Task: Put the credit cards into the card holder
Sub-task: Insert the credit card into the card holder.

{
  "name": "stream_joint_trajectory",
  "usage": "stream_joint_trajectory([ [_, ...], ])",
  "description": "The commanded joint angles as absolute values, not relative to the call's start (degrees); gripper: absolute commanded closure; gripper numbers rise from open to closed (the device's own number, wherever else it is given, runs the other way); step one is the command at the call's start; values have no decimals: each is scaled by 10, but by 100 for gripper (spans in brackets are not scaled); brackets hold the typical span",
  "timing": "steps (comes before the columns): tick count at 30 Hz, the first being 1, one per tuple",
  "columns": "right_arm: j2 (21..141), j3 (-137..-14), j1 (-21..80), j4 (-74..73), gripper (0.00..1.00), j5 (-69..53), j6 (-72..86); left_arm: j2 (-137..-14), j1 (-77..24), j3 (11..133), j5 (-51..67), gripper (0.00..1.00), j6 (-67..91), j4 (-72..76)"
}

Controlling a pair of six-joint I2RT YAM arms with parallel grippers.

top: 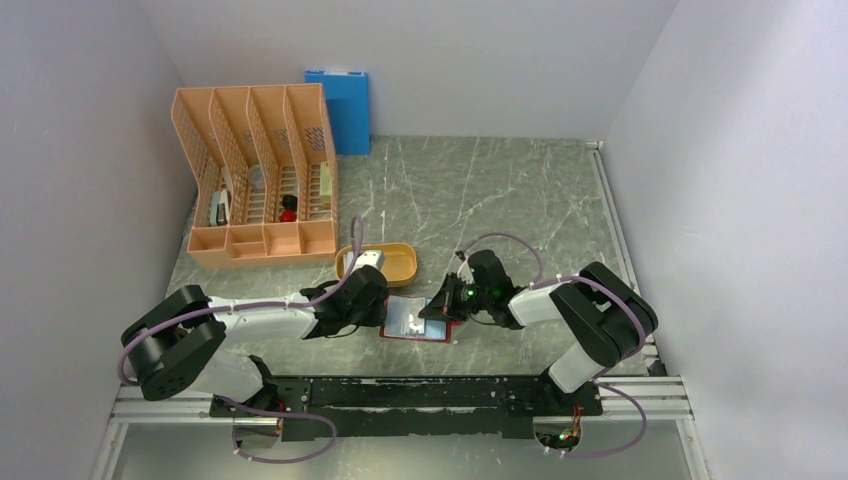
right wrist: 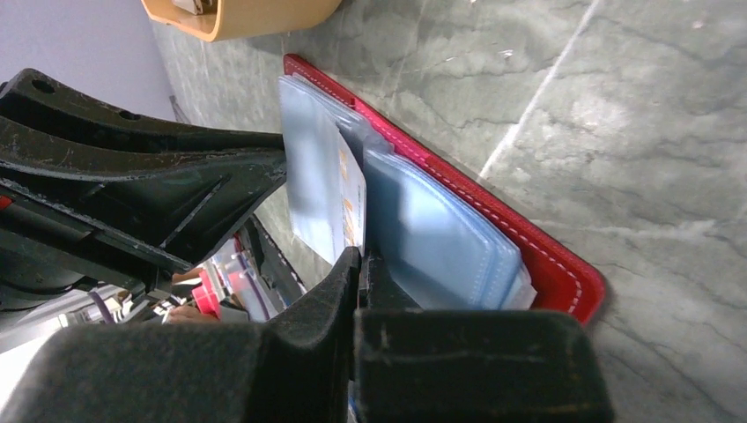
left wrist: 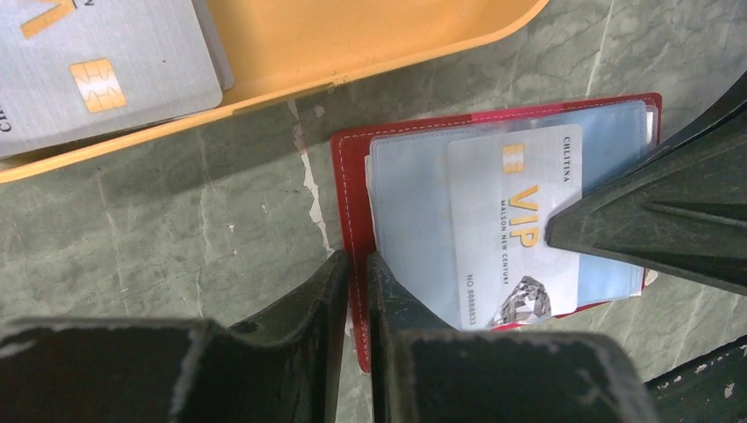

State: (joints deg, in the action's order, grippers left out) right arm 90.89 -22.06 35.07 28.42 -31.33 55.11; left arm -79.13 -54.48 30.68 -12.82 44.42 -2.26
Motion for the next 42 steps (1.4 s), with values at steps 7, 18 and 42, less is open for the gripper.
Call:
stream_joint_trajectory([
  [7,927,-243,390,247,100,-262,554,-792,-549,279,-90,81,463,-7],
  [18,935,-279,423,205,88,-256,540,-782,-552,270,-91,82,473,-4],
  [42,908,-347,443,128,49,-292,485,-768,-551,274,-93,82,465,-5],
])
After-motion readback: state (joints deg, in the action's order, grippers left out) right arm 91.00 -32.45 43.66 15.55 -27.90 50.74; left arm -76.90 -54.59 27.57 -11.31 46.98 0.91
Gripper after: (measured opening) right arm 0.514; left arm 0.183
